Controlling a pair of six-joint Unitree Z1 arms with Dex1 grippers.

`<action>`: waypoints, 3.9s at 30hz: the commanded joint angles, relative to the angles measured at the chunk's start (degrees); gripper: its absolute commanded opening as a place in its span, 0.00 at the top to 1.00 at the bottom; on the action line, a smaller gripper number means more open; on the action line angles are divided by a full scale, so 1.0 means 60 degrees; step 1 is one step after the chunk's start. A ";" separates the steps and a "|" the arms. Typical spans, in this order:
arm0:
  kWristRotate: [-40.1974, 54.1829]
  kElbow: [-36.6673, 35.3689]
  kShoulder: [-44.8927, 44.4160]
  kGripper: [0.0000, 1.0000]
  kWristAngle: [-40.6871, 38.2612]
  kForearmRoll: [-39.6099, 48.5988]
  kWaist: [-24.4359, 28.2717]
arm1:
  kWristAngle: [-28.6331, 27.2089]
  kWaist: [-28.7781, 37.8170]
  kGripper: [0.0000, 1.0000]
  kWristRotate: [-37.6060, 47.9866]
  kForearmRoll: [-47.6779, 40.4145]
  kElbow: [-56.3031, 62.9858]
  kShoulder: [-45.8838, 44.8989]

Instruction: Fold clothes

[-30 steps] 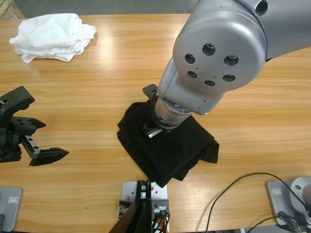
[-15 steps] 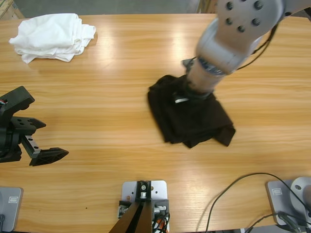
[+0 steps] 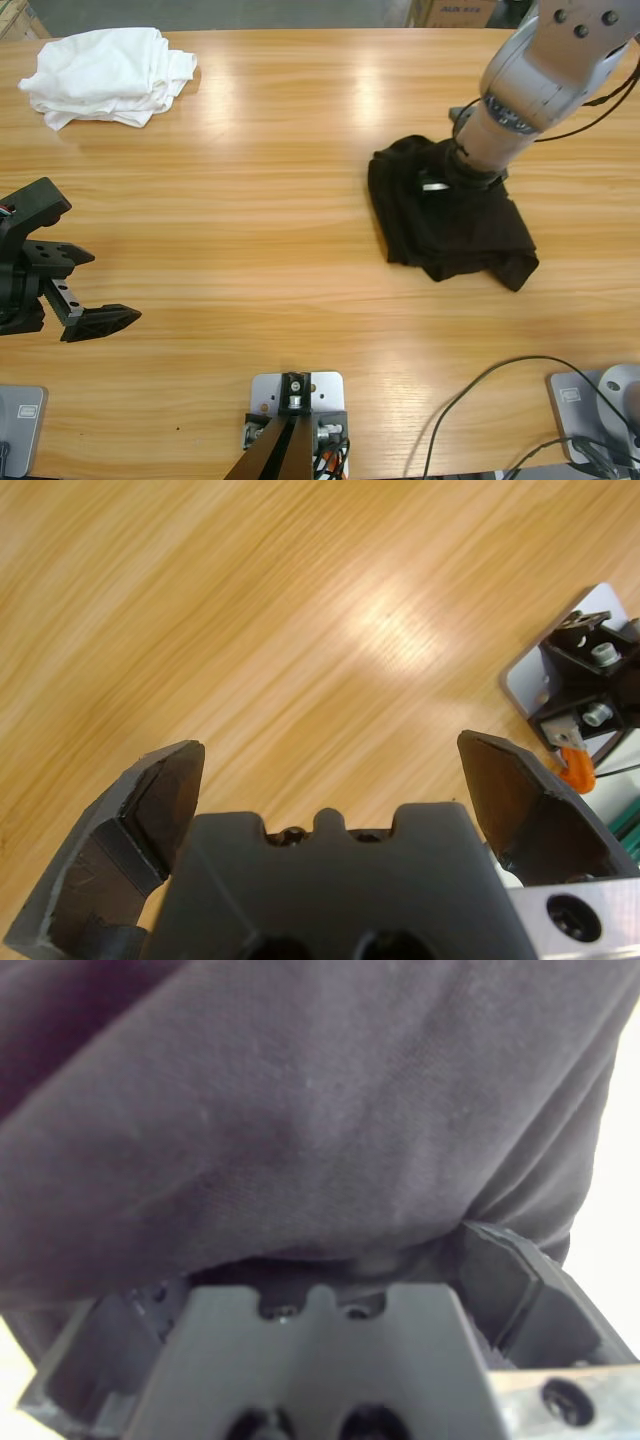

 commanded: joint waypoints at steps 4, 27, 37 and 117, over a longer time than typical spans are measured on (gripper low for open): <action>0.0063 0.0190 -0.0139 0.00 0.0051 -0.0084 -0.0074 | -0.0475 0.0973 0.00 0.0043 0.0421 0.0208 -0.0053; -0.0025 -0.0185 0.0233 0.00 0.0065 -0.0245 -0.0077 | -0.0068 0.0886 0.00 0.2665 0.2358 -0.0287 -0.2977; -0.0028 -0.0232 0.0178 0.00 0.0065 -0.0218 -0.0071 | 0.1684 0.0411 0.00 0.7947 0.2457 -0.0460 -0.1954; -0.0055 -0.0297 0.0134 0.01 0.0051 -0.0128 -0.0106 | 0.1675 0.0798 0.02 0.6025 0.1493 0.0194 -0.2133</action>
